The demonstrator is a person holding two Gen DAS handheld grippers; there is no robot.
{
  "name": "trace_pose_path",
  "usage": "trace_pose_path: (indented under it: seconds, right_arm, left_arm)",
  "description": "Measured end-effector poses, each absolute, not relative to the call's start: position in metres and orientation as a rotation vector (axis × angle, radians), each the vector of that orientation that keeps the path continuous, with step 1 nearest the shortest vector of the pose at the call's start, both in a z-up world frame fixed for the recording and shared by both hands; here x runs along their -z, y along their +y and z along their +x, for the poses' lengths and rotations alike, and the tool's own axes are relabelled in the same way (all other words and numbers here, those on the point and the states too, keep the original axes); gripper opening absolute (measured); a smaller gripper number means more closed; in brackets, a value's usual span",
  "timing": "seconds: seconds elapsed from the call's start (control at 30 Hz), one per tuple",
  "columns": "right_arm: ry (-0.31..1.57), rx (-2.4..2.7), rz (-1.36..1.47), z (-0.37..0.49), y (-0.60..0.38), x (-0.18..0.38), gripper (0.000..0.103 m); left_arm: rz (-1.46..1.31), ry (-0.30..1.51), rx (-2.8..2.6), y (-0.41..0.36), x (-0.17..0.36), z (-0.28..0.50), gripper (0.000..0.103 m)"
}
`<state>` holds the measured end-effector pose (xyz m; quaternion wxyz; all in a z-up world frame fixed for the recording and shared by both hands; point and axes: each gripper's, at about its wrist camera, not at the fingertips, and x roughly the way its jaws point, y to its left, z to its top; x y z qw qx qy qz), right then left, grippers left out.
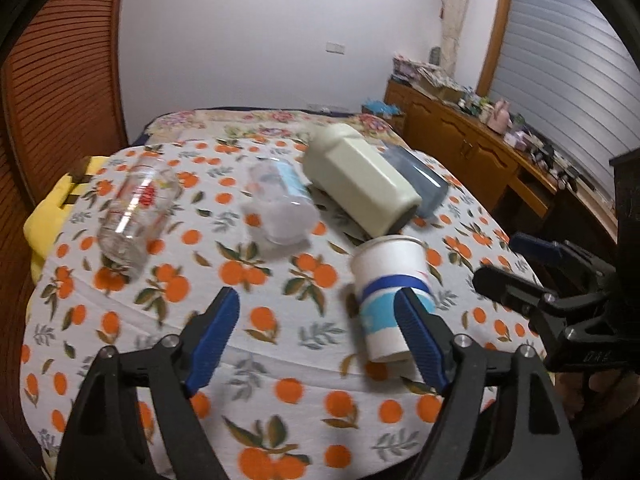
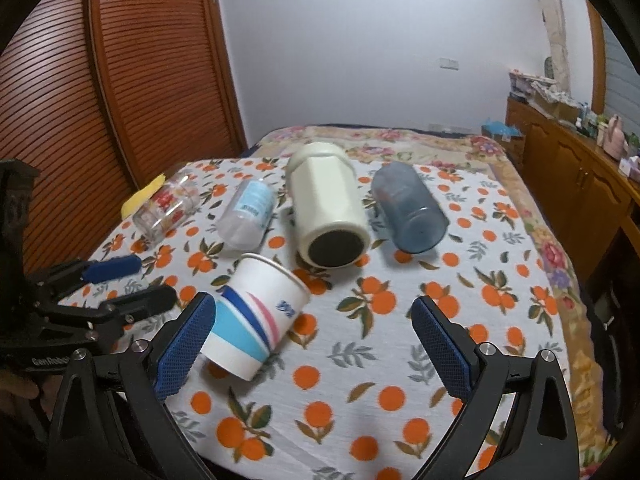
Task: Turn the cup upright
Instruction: 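Close the right tool on the paper cup while the left tool releases it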
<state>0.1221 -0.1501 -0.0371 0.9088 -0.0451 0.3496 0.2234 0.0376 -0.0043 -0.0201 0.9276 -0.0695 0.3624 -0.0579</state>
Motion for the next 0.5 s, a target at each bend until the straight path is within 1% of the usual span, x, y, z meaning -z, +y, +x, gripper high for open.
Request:
trace_pose_path:
  seconds: [0.1,0.5]
  right_arm:
    - [0.753,-0.474,-0.085,0.127,-0.143,0.043,0.098]
    - [0.982,-0.514,0.031,0.155,-0.126,0.083,0.092]
  left_arm:
    - [-0.147,0.720,0.085,0.008,0.020,0.036,0.086]
    - [-0.174,0.716,0.030,0.034,0.030,0.029,0.086]
